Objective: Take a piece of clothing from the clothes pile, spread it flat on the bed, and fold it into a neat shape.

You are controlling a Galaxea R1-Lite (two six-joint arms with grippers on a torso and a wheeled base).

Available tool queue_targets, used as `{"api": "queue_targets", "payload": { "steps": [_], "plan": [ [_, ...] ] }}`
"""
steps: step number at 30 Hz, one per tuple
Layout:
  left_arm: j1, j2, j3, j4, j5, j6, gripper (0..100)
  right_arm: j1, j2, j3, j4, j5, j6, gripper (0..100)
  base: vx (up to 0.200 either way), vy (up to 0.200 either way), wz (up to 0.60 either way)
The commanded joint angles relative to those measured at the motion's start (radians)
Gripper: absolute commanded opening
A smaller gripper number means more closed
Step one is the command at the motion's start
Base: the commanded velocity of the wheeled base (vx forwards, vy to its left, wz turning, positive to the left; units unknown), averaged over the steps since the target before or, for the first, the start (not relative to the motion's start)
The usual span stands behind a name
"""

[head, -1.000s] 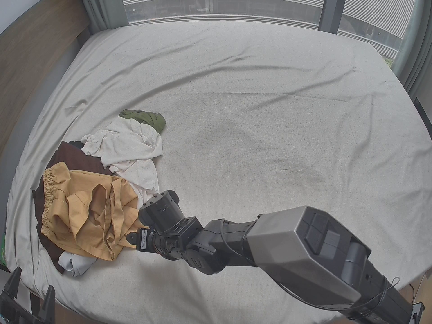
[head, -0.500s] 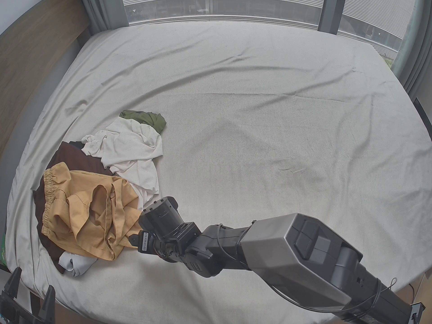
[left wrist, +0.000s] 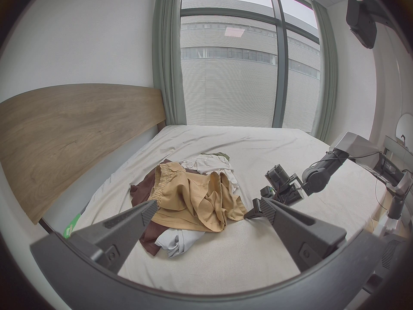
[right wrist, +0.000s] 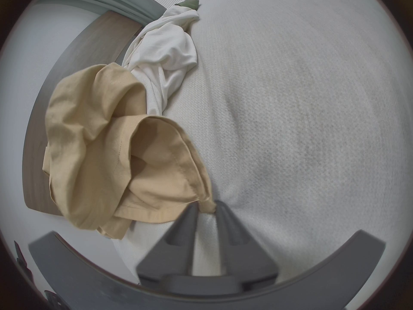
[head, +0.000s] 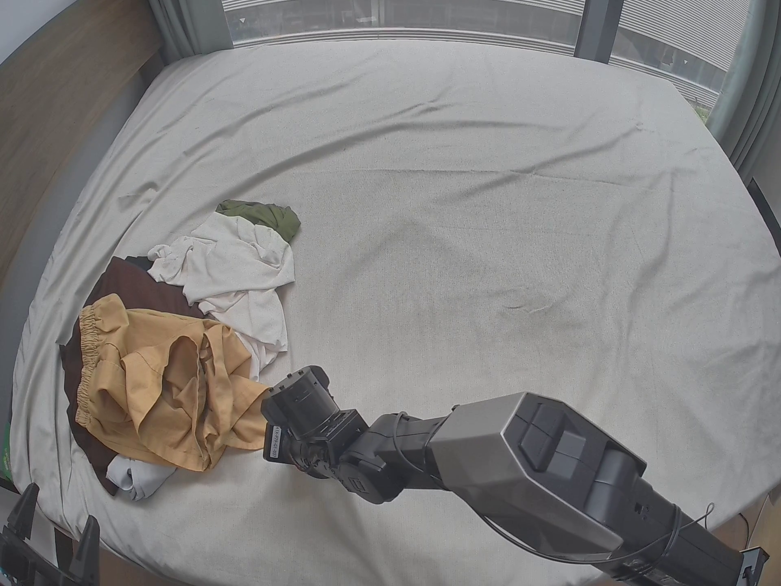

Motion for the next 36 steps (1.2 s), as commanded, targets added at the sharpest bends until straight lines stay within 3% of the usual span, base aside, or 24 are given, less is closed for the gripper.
{"api": "queue_targets", "payload": {
  "steps": [1, 6, 17, 29, 36],
  "plan": [
    [0.000, -0.016, 0.018, 0.000, 0.000, -0.001, 100, 0.001, 0.008, -0.001, 0.000, 0.000, -0.001, 0, 0.000, 0.000, 0.00],
    [0.000, -0.016, 0.018, 0.000, 0.000, 0.001, 100, 0.000, -0.021, -0.001, 0.005, -0.003, 0.001, 0, 0.000, 0.000, 0.00],
    [0.000, -0.016, 0.018, 0.000, 0.000, 0.001, 100, 0.000, -0.094, -0.001, 0.066, -0.077, -0.004, 0, 0.000, 0.000, 0.00],
    [0.000, -0.016, 0.018, 0.000, 0.000, 0.001, 100, -0.002, -0.239, -0.001, 0.060, -0.080, -0.008, 0, 0.000, 0.000, 0.00],
    [0.000, -0.016, 0.018, 0.000, 0.000, 0.001, 100, -0.005, -0.334, 0.218, 0.046, -0.069, -0.011, 0, 0.000, 0.000, 0.00]
  ]
}}
